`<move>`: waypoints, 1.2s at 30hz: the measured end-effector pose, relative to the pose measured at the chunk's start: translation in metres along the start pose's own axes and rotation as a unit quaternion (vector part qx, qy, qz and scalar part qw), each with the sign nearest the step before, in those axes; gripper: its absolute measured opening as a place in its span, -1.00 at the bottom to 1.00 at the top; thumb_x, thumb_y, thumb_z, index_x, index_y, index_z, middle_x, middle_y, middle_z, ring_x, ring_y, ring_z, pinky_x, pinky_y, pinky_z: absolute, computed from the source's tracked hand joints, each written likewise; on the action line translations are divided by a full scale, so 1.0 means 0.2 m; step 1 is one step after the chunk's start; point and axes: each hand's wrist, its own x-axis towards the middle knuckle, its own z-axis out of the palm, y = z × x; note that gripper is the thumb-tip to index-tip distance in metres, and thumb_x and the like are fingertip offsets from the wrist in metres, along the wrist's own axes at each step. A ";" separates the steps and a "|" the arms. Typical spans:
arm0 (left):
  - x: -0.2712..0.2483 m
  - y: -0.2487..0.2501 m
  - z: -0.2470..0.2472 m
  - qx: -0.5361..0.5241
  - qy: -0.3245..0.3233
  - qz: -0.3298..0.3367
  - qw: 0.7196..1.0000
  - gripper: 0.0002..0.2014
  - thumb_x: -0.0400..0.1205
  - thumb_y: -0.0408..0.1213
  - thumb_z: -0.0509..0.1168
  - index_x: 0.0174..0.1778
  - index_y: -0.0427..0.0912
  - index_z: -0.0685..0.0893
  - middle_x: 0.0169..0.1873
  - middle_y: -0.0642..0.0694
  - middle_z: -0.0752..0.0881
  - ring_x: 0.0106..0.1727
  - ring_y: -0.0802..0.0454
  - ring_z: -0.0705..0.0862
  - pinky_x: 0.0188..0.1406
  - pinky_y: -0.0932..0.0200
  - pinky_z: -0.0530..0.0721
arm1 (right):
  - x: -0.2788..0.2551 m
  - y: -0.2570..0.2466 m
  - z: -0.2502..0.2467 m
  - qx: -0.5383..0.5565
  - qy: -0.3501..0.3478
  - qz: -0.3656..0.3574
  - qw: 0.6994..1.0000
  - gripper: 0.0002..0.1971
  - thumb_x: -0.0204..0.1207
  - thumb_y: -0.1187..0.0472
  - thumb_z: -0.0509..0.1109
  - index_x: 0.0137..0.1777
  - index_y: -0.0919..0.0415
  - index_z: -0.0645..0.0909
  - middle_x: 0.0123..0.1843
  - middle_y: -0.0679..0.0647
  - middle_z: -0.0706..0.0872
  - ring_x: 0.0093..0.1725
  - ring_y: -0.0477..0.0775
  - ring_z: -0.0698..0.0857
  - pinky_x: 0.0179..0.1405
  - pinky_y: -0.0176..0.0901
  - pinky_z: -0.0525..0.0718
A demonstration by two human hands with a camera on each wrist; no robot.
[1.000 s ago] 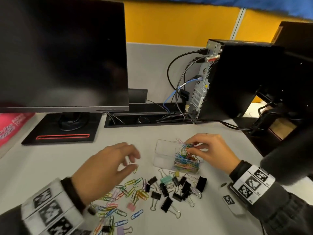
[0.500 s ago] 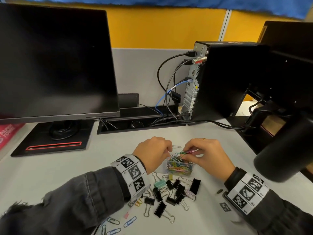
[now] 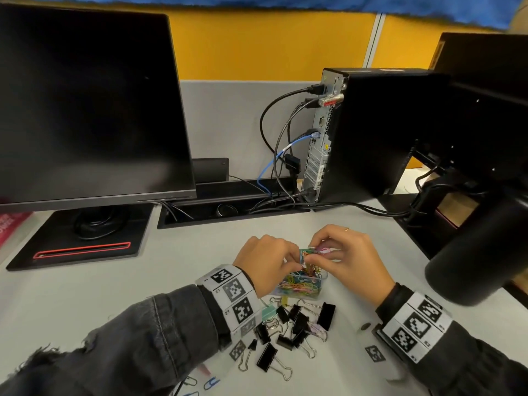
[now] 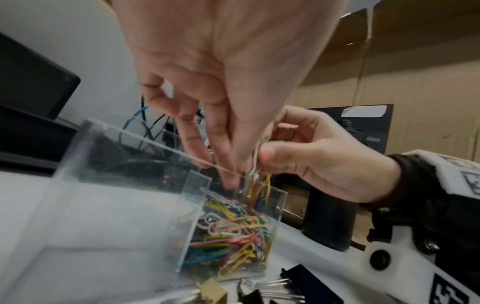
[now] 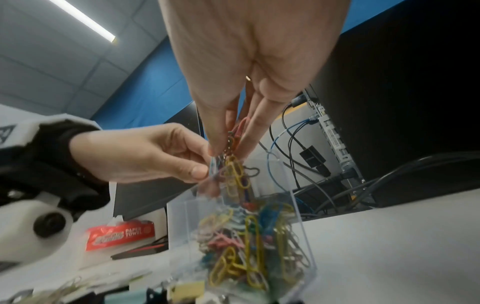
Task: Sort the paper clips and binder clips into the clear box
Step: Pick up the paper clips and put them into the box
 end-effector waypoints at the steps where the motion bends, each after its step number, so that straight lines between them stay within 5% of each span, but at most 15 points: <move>1: 0.00 0.00 0.00 0.020 0.005 -0.006 1.000 -0.81 0.65 -0.04 0.26 0.10 0.08 0.72 -0.03 0.11 0.78 0.06 0.08 0.67 0.15 0.05 0.52 | -0.01 0.01 0.01 -0.010 -0.012 0.001 1.000 -0.81 0.32 0.28 0.62 -0.16 0.18 0.66 -0.17 -0.04 0.71 -0.13 -0.10 0.75 -0.18 -0.33 0.76; 6: -0.02 -0.04 -0.01 0.043 0.049 -0.007 0.998 -0.79 0.68 -0.14 0.23 0.21 0.10 0.65 0.03 0.15 0.75 0.12 0.12 0.62 0.11 0.14 0.43 | -0.02 0.04 0.03 -0.111 -0.073 -0.038 0.990 -0.89 0.39 0.16 0.57 -0.10 0.07 0.77 -0.15 -0.15 0.77 -0.12 -0.20 0.70 -0.10 -0.33 0.70; 11: -0.05 -0.05 0.00 0.020 0.041 0.063 0.997 -0.79 0.69 -0.16 0.21 0.23 0.09 0.58 0.11 0.18 0.64 0.15 0.15 0.53 0.15 0.15 0.44 | 0.00 0.02 -0.02 -0.189 -0.049 -0.085 0.977 -0.91 0.47 0.19 0.49 -0.06 0.05 0.77 -0.13 -0.19 0.76 -0.07 -0.20 0.63 -0.05 -0.32 0.62; 13: -0.06 -0.05 0.01 0.053 0.007 0.096 0.994 -0.75 0.71 -0.09 0.15 0.28 0.11 0.57 0.16 0.19 0.62 0.17 0.14 0.48 0.10 0.16 0.40 | -0.01 0.00 -0.05 -0.208 -0.053 -0.065 0.974 -0.85 0.49 0.18 0.35 -0.06 0.02 0.75 -0.14 -0.22 0.74 -0.05 -0.19 0.57 -0.04 -0.29 0.57; 17: -0.07 -0.07 0.04 0.125 -0.059 0.076 0.987 -0.65 0.71 -0.01 0.11 0.40 0.06 0.51 0.27 0.12 0.56 0.28 0.07 0.44 0.19 0.10 0.40 | -0.04 -0.02 -0.04 -0.317 -0.184 -0.033 0.930 -0.55 0.39 -0.05 0.01 0.06 -0.12 0.72 -0.04 -0.31 0.73 0.01 -0.21 0.46 -0.02 -0.23 0.39; 23: -0.07 -0.04 0.01 0.168 -0.047 0.096 0.980 -0.70 0.70 -0.09 0.17 0.34 0.00 0.53 0.25 0.07 0.55 0.25 0.01 0.50 0.09 0.09 0.43 | -0.04 -0.03 -0.05 -0.330 -0.154 -0.013 0.931 -0.63 0.38 0.05 0.11 0.04 -0.09 0.71 -0.03 -0.27 0.73 0.00 -0.17 0.47 -0.03 -0.19 0.43; 28: -0.08 -0.02 0.03 0.151 -0.071 0.095 0.981 -0.67 0.67 -0.16 0.23 0.36 -0.02 0.49 0.22 0.04 0.56 0.19 -0.04 0.57 0.06 -0.03 0.63 | -0.05 -0.03 -0.03 -0.338 -0.227 0.002 0.913 -0.60 0.38 0.05 0.12 0.14 -0.13 0.67 -0.03 -0.26 0.73 0.02 -0.15 0.45 0.04 -0.18 0.40; 31: -0.07 -0.02 0.01 0.184 -0.063 0.081 0.978 -0.71 0.69 -0.13 0.19 0.31 -0.06 0.55 0.23 0.03 0.53 0.18 -0.04 0.55 -0.05 0.05 0.59 | -0.03 -0.03 -0.05 -0.330 -0.178 0.006 0.927 -0.72 0.40 0.16 0.22 0.02 -0.02 0.70 -0.05 -0.20 0.73 0.04 -0.12 0.50 0.12 -0.10 0.51; 36: -0.08 -0.02 0.01 0.184 -0.081 0.084 0.976 -0.68 0.68 -0.10 0.19 0.34 -0.04 0.54 0.20 0.04 0.56 0.19 -0.04 0.56 -0.01 0.02 0.61 | -0.05 -0.05 -0.02 -0.323 -0.209 -0.028 0.923 -0.69 0.39 0.09 0.16 0.03 -0.08 0.68 -0.06 -0.25 0.69 0.02 -0.13 0.47 0.01 -0.17 0.47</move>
